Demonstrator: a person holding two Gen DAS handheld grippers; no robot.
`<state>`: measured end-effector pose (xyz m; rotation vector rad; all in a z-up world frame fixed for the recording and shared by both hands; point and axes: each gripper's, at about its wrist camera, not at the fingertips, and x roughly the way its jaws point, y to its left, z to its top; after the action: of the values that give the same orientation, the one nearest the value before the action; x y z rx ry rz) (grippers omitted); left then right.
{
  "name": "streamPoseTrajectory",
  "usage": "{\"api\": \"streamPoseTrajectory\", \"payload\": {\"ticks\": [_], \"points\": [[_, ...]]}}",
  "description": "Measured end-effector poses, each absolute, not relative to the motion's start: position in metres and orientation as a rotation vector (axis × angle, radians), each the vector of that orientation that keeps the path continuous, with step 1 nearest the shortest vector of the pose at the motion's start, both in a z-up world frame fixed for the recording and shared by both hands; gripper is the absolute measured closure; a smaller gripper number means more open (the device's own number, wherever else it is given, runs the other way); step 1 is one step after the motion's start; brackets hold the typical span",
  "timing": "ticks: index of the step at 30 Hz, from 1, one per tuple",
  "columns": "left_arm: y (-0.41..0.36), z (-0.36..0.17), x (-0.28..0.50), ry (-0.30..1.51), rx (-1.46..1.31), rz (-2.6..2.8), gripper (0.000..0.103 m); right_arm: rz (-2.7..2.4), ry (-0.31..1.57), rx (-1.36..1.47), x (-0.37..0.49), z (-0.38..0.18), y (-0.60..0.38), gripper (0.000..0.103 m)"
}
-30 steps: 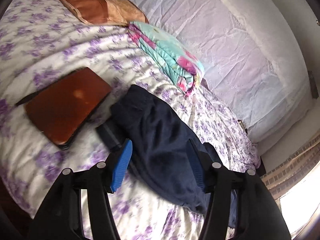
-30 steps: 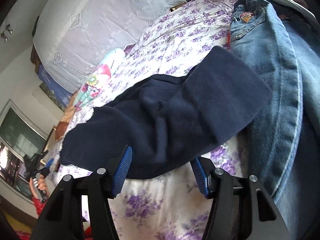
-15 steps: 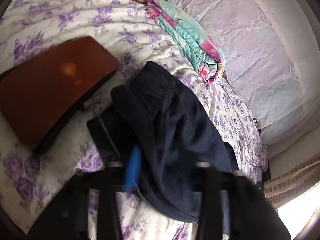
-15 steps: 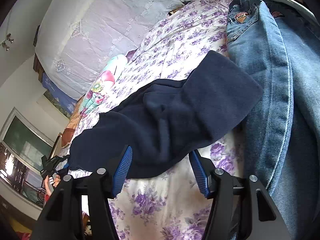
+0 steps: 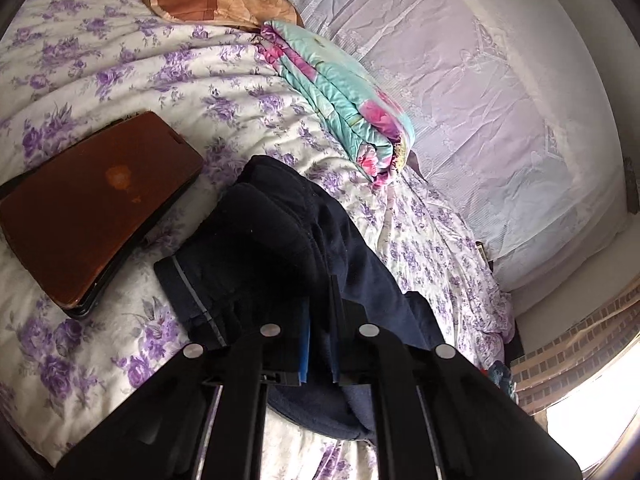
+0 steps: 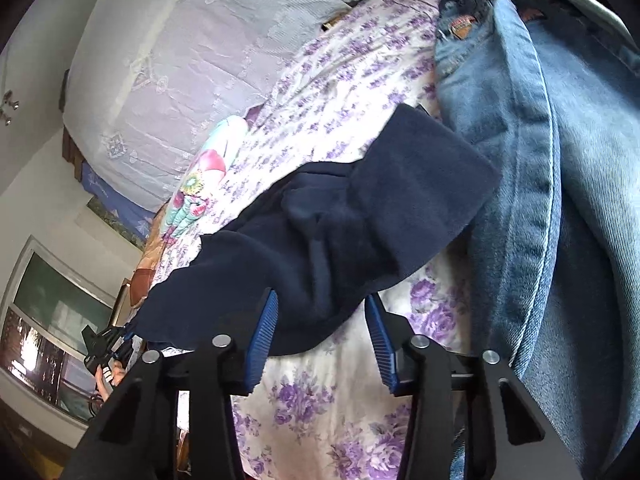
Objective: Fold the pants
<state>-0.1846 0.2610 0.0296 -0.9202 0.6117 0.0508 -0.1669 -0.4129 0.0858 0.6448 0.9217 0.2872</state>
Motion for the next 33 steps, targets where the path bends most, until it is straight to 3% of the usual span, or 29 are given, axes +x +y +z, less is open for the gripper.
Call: {"api": "streamPoseTrajectory", "payload": {"ticks": [12, 15, 16, 25, 33], "points": [[0.267, 0.012, -0.18, 0.645, -0.942, 0.057, 0.096, 0.236, 0.975, 0.627, -0.155, 0.071, -0.416, 0.068], [0.267, 0.018, -0.183, 0.636, -0.925, 0.04, 0.096, 0.238, 0.966, 0.633, -0.154, 0.07, -0.418, 0.087], [0.267, 0.019, -0.183, 0.633, -0.921, 0.037, 0.096, 0.241, 0.951, 0.645, -0.156, 0.072, -0.421, 0.101], [0.266, 0.043, -0.165, 0.593, -0.919, -0.011, 0.096, 0.349, 0.785, 0.703, -0.152, 0.123, -0.425, 0.101], [0.277, 0.089, -0.088, 0.541, -0.879, 0.013, 0.096, 0.376, 0.762, 0.719, -0.031, 0.172, -0.433, 0.101]]}}
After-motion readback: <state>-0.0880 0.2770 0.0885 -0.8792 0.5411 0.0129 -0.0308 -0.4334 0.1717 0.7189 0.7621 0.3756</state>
